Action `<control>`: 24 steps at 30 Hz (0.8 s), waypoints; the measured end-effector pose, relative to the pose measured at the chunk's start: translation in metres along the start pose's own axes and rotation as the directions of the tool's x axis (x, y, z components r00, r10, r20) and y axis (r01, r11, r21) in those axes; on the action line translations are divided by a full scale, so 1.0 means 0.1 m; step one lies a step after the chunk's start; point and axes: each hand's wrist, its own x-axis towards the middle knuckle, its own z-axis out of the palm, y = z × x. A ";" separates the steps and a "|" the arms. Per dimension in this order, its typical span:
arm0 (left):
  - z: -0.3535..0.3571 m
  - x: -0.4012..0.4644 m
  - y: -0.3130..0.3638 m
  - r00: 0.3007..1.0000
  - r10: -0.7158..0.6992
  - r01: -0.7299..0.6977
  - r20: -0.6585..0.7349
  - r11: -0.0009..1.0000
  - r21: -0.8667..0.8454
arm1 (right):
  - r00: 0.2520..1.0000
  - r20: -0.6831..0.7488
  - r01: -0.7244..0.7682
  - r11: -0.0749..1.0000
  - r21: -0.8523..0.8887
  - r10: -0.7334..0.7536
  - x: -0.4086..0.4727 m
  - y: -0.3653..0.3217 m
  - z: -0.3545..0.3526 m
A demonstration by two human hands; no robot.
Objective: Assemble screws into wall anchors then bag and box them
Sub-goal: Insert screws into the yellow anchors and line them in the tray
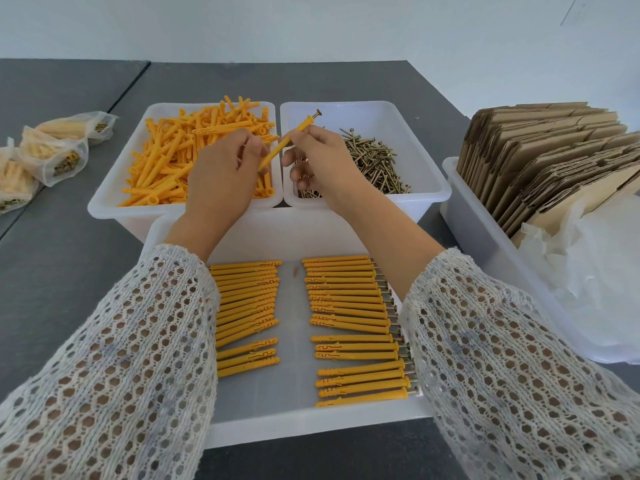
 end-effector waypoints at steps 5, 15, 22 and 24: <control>0.03 0.03 -0.02 0.998 -0.025 0.021 -0.065 0.998 -0.064 | 0.944 0.315 -0.098 0.995 -0.024 0.101 -0.07 -0.06 -0.02; 0.02 0.08 -0.06 0.986 -0.137 0.108 -0.093 0.959 -0.261 | 0.791 0.577 0.148 0.852 -0.503 0.203 -0.32 -0.17 0.13; 0.01 0.11 -0.08 0.961 -0.252 0.207 -0.112 0.929 -0.308 | 0.587 0.596 0.392 0.452 -0.801 0.547 -0.62 0.12 0.42; 0.01 0.10 -0.07 0.960 -0.253 0.208 -0.116 0.930 -0.304 | 0.583 0.605 0.449 0.405 -0.796 0.542 -0.70 0.26 0.54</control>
